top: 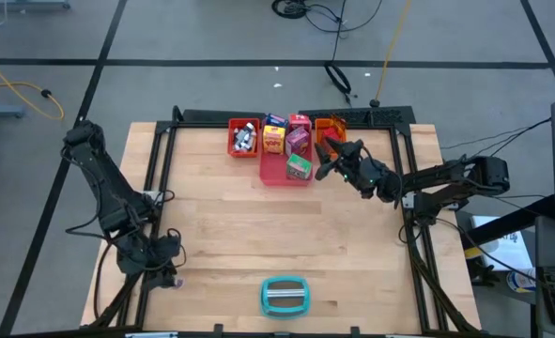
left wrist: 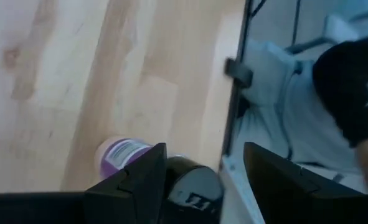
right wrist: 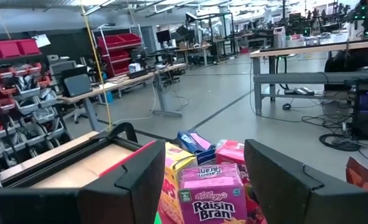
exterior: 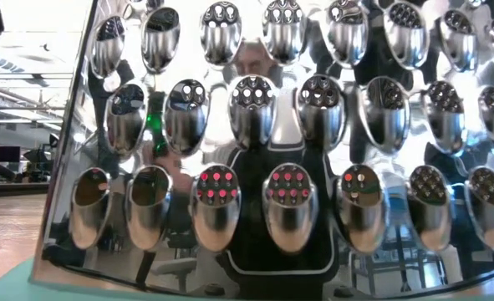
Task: Pick & Place Kitchen Items
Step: Put the purple seasoning bottle into the orange bin
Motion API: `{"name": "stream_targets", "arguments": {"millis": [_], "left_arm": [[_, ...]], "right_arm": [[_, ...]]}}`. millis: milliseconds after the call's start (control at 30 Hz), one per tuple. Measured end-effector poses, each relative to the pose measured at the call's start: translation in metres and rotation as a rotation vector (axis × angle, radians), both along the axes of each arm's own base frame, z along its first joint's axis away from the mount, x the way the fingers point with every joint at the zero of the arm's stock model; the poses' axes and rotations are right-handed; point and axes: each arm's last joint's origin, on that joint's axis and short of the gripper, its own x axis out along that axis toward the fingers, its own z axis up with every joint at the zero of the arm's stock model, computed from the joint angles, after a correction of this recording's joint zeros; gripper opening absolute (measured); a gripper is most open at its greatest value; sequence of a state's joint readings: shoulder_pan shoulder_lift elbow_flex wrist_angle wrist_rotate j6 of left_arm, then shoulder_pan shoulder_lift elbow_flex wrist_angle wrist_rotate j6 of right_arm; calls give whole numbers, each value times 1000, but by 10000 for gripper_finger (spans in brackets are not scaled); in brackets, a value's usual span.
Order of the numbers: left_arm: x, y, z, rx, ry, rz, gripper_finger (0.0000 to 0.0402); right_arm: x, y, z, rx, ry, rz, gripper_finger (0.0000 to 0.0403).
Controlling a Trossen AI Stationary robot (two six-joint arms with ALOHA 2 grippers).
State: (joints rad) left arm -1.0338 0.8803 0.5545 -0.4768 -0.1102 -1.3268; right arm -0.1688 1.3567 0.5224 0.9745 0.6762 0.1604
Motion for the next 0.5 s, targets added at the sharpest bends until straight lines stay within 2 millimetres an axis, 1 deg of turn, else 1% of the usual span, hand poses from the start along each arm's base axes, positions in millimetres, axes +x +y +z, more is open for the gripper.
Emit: {"name": "stream_targets", "arguments": {"millis": [133,200,367,500], "left_arm": [[-8,6,-5,85,61,-57,216],[-12,9,-5,120,55,-83,216],[-21,13,-2,223,-93,-153,216],[-28,15,1,277,-199,-173,216]], "right_arm": [[0,0,0,0,0,0,210],[0,0,0,0,0,0,210],[0,0,0,0,0,0,210],[0,0,0,0,-1,0,210]]}}
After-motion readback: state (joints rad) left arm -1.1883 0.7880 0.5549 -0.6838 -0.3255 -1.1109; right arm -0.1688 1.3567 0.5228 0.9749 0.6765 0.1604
